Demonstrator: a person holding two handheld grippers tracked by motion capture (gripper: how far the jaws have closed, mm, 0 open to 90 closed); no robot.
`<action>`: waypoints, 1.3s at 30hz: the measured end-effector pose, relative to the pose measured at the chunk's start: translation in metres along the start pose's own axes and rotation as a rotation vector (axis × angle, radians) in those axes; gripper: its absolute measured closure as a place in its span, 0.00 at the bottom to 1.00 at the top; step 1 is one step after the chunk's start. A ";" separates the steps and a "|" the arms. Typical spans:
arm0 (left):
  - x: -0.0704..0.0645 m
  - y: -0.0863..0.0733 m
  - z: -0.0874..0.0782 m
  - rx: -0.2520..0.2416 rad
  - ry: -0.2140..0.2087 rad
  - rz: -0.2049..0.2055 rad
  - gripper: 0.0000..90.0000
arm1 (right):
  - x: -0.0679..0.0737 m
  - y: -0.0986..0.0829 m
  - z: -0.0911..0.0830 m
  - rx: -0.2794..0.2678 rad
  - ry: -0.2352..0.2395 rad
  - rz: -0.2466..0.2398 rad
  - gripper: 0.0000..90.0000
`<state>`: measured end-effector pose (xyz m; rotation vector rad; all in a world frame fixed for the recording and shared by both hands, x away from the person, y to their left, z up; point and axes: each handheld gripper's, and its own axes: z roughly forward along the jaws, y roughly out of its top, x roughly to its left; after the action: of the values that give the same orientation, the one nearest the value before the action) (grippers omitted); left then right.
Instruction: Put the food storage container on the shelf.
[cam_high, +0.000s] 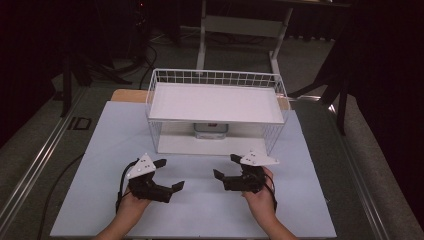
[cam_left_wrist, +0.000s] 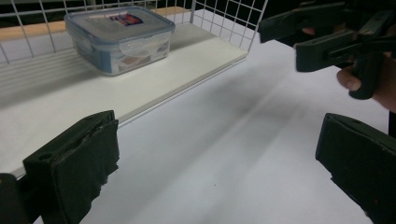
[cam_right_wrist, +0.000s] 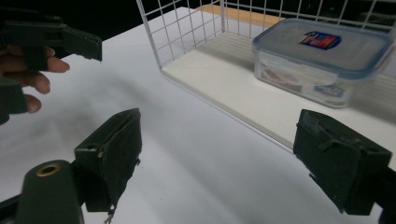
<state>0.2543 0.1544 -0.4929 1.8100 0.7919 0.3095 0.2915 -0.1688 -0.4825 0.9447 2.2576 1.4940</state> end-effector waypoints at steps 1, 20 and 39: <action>0.000 0.000 0.000 0.000 0.000 0.000 0.01 | 0.000 0.000 0.000 0.000 0.000 0.000 0.17; 0.002 -0.014 -0.038 0.010 0.012 -0.017 0.01 | -0.012 -0.018 -0.067 -0.021 -0.009 -0.016 0.17; 0.008 -0.040 -0.051 0.023 0.038 -0.024 0.01 | -0.020 -0.050 -0.083 0.025 0.008 -0.040 0.17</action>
<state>0.2167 0.2049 -0.5104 1.8196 0.8457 0.3213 0.2418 -0.2541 -0.4942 0.8964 2.2917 1.4586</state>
